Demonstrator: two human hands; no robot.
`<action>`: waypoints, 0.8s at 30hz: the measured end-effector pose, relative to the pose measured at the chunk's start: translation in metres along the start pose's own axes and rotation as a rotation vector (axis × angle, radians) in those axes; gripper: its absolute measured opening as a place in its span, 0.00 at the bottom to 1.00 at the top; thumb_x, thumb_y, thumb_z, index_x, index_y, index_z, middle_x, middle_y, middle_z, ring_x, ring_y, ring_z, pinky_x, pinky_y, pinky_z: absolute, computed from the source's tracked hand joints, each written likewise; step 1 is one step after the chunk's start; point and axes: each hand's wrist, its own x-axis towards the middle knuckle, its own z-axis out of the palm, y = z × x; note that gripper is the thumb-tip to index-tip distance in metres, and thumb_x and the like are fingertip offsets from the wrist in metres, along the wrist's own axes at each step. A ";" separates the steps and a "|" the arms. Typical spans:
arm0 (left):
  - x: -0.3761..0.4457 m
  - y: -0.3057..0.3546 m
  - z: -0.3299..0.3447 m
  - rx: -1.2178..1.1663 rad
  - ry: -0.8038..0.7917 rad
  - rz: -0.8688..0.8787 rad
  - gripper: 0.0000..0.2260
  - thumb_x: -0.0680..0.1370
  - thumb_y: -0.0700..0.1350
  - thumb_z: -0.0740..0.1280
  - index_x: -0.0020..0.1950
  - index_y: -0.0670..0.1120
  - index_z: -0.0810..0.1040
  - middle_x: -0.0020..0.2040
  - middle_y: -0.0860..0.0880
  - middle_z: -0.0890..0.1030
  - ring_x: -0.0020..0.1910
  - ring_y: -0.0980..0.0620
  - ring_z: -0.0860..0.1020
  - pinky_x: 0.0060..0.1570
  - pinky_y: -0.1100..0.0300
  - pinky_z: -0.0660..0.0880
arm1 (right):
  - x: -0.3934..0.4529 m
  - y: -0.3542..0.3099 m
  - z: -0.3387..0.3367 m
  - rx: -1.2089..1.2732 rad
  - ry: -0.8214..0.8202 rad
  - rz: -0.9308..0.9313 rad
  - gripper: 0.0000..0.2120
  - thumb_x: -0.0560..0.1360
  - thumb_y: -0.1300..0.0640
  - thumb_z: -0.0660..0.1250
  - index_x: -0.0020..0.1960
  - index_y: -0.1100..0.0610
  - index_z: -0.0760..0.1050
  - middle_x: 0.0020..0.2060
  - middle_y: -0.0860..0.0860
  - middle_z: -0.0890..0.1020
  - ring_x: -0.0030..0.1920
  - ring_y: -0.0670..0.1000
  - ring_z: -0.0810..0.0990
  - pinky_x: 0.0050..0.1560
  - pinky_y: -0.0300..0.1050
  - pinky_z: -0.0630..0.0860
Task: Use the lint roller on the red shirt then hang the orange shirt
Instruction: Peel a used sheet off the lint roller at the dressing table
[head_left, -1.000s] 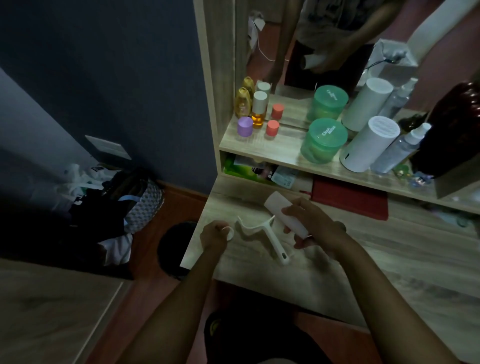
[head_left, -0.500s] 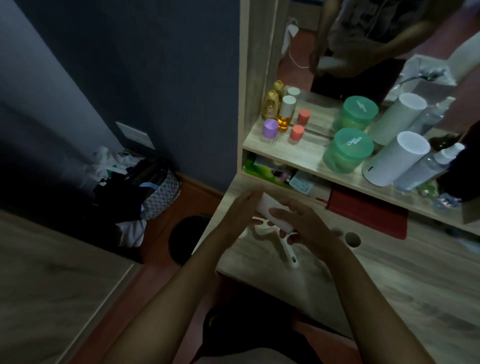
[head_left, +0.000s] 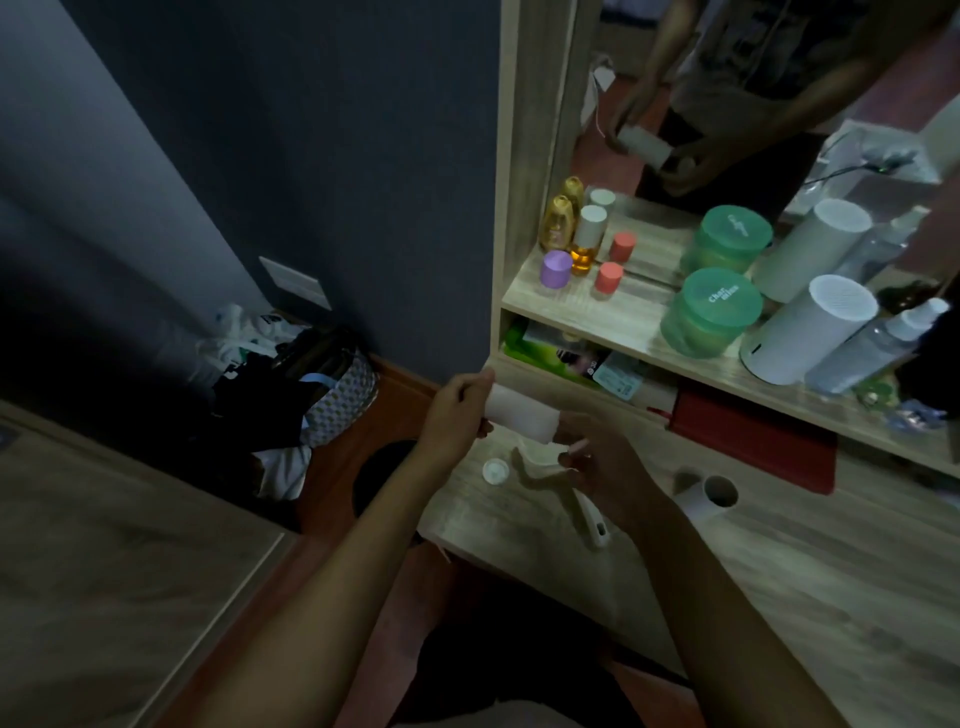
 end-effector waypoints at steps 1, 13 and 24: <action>0.002 -0.002 -0.001 -0.020 0.035 -0.019 0.11 0.81 0.50 0.60 0.50 0.44 0.76 0.40 0.47 0.78 0.33 0.52 0.76 0.37 0.59 0.75 | 0.004 0.005 0.000 0.011 0.032 0.035 0.05 0.75 0.62 0.62 0.45 0.62 0.76 0.40 0.56 0.76 0.26 0.47 0.73 0.25 0.37 0.68; 0.008 -0.024 -0.006 -0.031 0.069 -0.104 0.15 0.81 0.53 0.60 0.56 0.41 0.75 0.44 0.44 0.79 0.31 0.53 0.77 0.34 0.60 0.76 | 0.034 0.102 -0.036 -1.134 0.056 -0.189 0.07 0.74 0.55 0.64 0.51 0.48 0.71 0.48 0.51 0.78 0.46 0.53 0.79 0.45 0.48 0.77; 0.006 -0.020 0.003 -0.010 0.035 -0.105 0.15 0.81 0.51 0.60 0.56 0.41 0.76 0.43 0.45 0.79 0.33 0.52 0.77 0.35 0.61 0.76 | 0.033 0.106 -0.044 -1.067 0.047 -0.299 0.08 0.79 0.58 0.63 0.57 0.56 0.75 0.50 0.43 0.75 0.51 0.43 0.75 0.48 0.24 0.69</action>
